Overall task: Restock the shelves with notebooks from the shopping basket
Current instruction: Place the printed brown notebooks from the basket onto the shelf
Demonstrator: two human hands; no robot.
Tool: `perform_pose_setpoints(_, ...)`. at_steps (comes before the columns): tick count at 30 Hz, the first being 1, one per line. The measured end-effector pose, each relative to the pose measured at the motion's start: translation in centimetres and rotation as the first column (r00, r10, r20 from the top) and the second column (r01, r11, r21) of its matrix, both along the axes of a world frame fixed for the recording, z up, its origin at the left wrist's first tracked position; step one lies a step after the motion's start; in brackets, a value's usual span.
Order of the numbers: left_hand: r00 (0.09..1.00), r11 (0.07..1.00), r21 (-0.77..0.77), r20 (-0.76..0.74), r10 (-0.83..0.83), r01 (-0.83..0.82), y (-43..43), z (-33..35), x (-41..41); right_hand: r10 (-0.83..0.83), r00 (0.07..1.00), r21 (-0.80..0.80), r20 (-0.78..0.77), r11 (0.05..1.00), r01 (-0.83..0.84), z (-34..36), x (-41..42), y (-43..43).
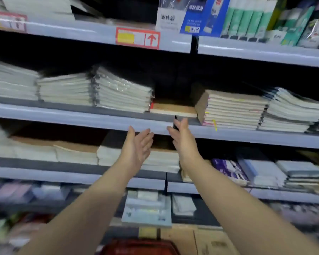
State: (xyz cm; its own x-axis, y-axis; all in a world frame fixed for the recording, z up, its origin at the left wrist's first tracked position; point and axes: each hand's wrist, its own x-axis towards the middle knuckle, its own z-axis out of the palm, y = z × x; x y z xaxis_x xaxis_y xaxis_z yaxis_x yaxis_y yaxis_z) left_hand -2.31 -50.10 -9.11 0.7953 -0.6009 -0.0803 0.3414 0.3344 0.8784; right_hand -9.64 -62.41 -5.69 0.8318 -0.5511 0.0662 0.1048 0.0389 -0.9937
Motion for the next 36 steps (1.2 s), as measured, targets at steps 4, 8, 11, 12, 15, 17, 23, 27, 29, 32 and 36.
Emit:
perform_pose_setpoints(4, 0.996, 0.998, 0.050, -0.086, -0.040, 0.044, 2.1, -4.9, -1.6, -0.004, 0.997, 0.027, -0.082, 1.000, 0.006, -4.6, -1.4, 2.1)
perform_pose_setpoints(8, 0.988, 0.988, 0.128, -0.140, -0.065, 0.083, 3.6, -10.3, -2.5, 0.007, 0.972, 0.036, -0.235, 0.999, 0.002, -10.9, -2.9, 3.3)
perform_pose_setpoints(11, 0.978, 0.983, 0.161, -0.199, -0.054, 0.087, 4.5, -14.3, -3.1, -0.012, 0.943, 0.048, -0.333, 0.998, 0.030, -15.2, -3.9, 3.4)
perform_pose_setpoints(12, 0.974, 0.981, 0.175, -0.224, -0.041, 0.082, 4.6, -15.5, -3.3, -0.005, 0.933, 0.065, -0.360, 0.997, 0.030, -16.5, -4.0, 3.3)
perform_pose_setpoints(15, 0.956, 0.968, 0.239, -0.293, -0.006, 0.079, 5.2, -18.8, -4.6, 0.013, 0.906, 0.097, -0.423, 0.995, 0.031, -19.9, -5.0, 3.3)
perform_pose_setpoints(17, 0.940, 0.964, 0.261, -0.337, 0.051, 0.041, 5.3, -21.0, -5.1, 0.015, 0.888, 0.126, -0.459, 0.991, 0.048, -22.2, -5.3, 3.2)
perform_pose_setpoints(23, 0.902, 0.940, 0.337, -0.421, 0.100, 0.053, 5.0, -26.0, -5.4, 0.090, 0.823, 0.172, -0.561, 0.985, 0.010, -28.6, -5.4, 2.7)
perform_pose_setpoints(27, 0.885, 0.929, 0.364, -0.450, 0.115, 0.064, 3.8, -30.2, -5.3, 0.105, 0.796, 0.174, -0.596, 0.985, 0.000, -33.6, -5.2, 1.9)
perform_pose_setpoints(29, 0.880, 0.919, 0.389, -0.457, 0.128, 0.068, 3.5, -32.5, -5.4, 0.103, 0.770, 0.162, -0.629, 0.987, 0.001, -36.0, -5.1, 1.5)
perform_pose_setpoints(32, 0.858, 0.911, 0.404, -0.493, 0.144, 0.079, 3.1, -36.7, -5.9, 0.125, 0.710, 0.155, -0.693, 0.988, -0.022, -40.0, -5.7, 0.9)
perform_pose_setpoints(36, 0.838, 0.871, 0.484, -0.509, 0.196, 0.090, 2.5, -42.2, -6.9, 0.124, 0.681, 0.149, -0.722, 0.989, -0.022, -45.2, -7.2, 0.2)
